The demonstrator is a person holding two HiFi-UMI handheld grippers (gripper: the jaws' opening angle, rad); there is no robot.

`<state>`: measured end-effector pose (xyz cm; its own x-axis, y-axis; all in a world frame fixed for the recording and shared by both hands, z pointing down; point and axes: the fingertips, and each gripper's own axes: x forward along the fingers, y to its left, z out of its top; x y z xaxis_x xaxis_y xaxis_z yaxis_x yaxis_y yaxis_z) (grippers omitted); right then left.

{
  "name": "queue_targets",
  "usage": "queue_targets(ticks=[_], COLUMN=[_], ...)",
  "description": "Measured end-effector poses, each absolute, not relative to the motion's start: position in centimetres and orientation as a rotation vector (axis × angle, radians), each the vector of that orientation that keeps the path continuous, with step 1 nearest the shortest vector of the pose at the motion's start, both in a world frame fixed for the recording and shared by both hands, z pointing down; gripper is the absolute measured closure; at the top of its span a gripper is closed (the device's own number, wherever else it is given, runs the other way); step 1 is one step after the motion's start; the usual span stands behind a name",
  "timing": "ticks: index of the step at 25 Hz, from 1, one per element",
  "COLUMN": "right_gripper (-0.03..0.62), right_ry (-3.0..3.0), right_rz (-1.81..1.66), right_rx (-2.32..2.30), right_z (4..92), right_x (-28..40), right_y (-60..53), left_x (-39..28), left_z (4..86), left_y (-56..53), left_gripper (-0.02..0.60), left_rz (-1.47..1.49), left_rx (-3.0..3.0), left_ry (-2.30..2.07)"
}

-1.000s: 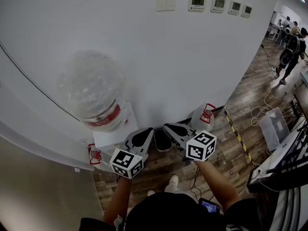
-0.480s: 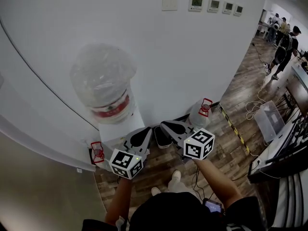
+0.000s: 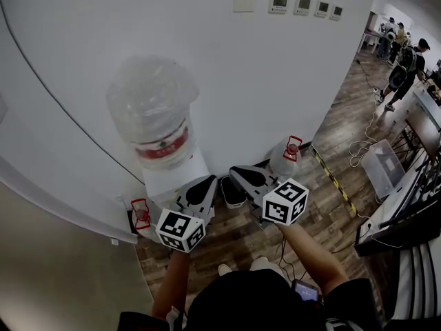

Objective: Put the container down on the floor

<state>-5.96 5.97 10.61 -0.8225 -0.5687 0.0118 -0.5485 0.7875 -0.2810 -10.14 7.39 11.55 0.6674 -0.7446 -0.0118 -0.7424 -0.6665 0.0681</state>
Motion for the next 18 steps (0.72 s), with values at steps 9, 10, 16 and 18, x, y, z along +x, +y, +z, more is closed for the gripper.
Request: queue_targets(ticks=[9, 10, 16, 18], right_gripper=[0.563, 0.563, 0.563, 0.564], right_ry=[2.901, 2.901, 2.902, 2.904], right_rz=[-0.401, -0.401, -0.396, -0.391], right_rx=[-0.906, -0.905, -0.895, -0.889], right_z=[9.9, 9.9, 9.5, 9.4], right_x=[-4.7, -4.5, -3.1, -2.7], right_y=[6.4, 6.4, 6.5, 6.7], left_x=[-9.0, -8.7, -7.0, -6.6], left_z=[10.6, 10.5, 9.9, 9.7], left_y=[7.4, 7.4, 7.3, 7.4], left_gripper=[0.563, 0.563, 0.563, 0.563], left_rz=[-0.078, -0.080, -0.083, -0.094], left_rx=[2.826, 2.826, 2.831, 2.827], left_ry=[-1.267, -1.266, -1.281, -1.300])
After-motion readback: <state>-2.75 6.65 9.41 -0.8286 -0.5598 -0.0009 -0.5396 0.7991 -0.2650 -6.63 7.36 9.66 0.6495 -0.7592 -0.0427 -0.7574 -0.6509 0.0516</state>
